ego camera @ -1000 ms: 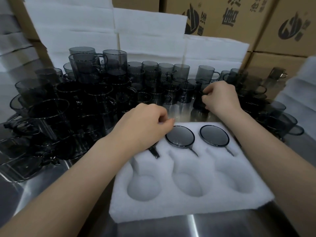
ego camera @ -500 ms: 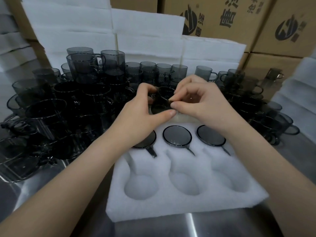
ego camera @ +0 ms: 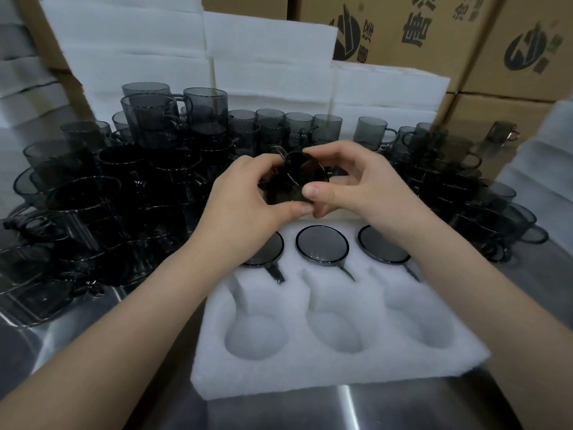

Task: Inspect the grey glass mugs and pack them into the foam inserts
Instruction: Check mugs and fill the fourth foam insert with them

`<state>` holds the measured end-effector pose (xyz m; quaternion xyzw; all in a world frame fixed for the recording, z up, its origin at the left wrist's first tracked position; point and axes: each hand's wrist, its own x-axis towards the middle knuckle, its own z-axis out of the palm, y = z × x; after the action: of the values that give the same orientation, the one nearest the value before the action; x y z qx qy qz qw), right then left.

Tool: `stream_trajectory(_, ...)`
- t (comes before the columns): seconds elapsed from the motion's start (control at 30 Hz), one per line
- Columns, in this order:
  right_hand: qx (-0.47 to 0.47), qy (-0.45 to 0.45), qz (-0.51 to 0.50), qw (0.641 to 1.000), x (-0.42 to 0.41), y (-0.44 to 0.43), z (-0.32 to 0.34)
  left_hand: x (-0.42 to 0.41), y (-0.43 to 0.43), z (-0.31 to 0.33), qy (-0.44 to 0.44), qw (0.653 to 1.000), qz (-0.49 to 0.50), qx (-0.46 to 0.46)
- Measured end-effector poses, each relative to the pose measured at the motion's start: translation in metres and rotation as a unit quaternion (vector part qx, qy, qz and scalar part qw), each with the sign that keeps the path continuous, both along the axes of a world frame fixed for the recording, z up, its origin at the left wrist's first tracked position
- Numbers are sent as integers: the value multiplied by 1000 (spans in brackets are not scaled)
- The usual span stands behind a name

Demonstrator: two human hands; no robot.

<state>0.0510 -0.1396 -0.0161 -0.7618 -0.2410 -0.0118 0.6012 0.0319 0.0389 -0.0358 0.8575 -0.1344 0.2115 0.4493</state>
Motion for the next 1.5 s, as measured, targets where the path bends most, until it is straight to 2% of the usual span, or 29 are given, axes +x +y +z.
stream_trajectory(0.27, -8, -42, -50, 998, 3, 6, -6, -3, -2, 1, -75, 996, -5, 58)
stream_trajectory(0.4, 38, -20, -62, 997, 4, 7, -3, -4, -3, 1, -96, 993, -19, 58)
stream_trajectory(0.6, 132, 65, 10, 989, 7, 1, 0, -8, -3, 3, -91, 994, -51, 13)
stream_trajectory(0.9, 193, 135, 172, 957, 11, -9, 0, -9, -1, 2, -62, 993, -67, -76)
stream_trajectory(1.03, 161, 120, 165, 966, 12, -9, -2, -8, 1, 1, -48, 993, -57, -87)
stream_trajectory(1.13, 122, 94, 117, 981, 10, -5, -3, -8, 1, -1, -44, 995, -43, -73)
stream_trajectory(1.27, 43, 24, 8, 999, 3, 4, -3, -7, 1, -3, -69, 996, -50, -7)
stream_trajectory(1.37, 29, -21, -21, 999, -1, 9, -2, -6, 1, -3, -83, 994, -58, 29)
stream_trajectory(1.5, 27, -70, -33, 997, -1, 10, -1, -5, 0, -2, -84, 995, -60, -4)
